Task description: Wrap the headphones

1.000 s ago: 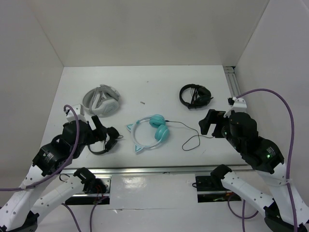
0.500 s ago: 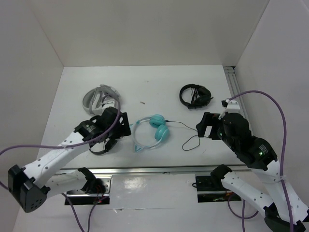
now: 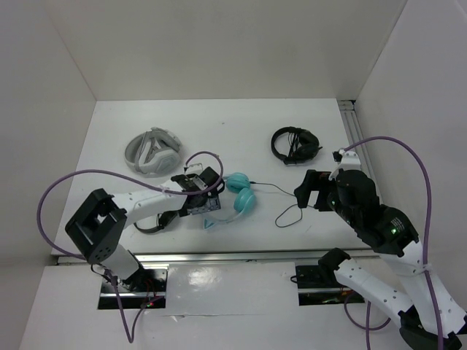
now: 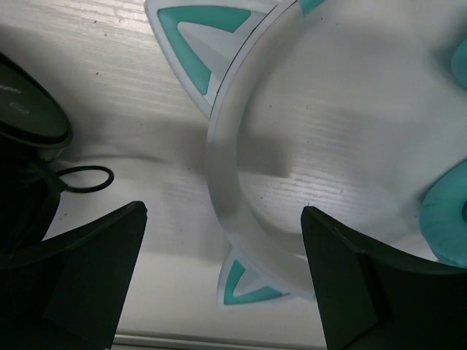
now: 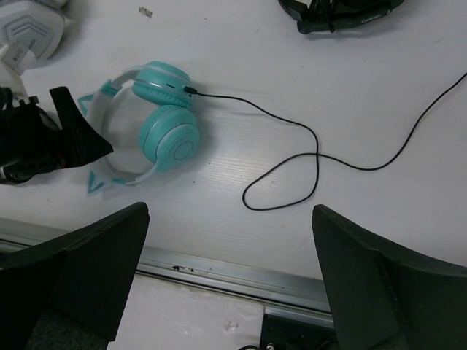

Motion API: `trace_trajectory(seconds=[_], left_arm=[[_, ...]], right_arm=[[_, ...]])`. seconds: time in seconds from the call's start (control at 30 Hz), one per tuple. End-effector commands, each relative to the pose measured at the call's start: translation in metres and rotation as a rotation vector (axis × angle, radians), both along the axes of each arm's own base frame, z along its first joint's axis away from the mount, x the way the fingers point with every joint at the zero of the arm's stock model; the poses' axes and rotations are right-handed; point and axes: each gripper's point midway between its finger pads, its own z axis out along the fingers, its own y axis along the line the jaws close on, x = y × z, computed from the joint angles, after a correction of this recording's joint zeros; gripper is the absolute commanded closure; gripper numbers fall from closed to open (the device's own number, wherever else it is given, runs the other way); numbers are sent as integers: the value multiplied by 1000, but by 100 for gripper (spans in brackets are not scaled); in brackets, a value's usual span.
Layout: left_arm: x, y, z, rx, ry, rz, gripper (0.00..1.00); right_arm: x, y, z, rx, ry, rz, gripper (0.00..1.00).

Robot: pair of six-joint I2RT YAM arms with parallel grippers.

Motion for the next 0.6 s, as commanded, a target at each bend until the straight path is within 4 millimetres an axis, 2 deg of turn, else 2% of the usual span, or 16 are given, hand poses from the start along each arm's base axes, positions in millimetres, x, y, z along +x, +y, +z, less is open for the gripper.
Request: trace_trajectory(seconds=[0.0,0.1,0.17,0.37,0.57], left_arm=[[18,-11,-3,-18,-54,59,0],[22,-12,-17,-15,-30,77,2],[26,-12,-22,-17,-32,86,7],[23,-7,-38,-5,-7,92,23],[22,-9,-39,-24,12,93,52]], right_arm=[[7,6,18,45,-76,12,0],[6,7,18,41,-76,25,0],[6,7,18,41,-76,25,0],[5,6,20,46,-84,25,0],[5,10,22,59,-87,42,0]])
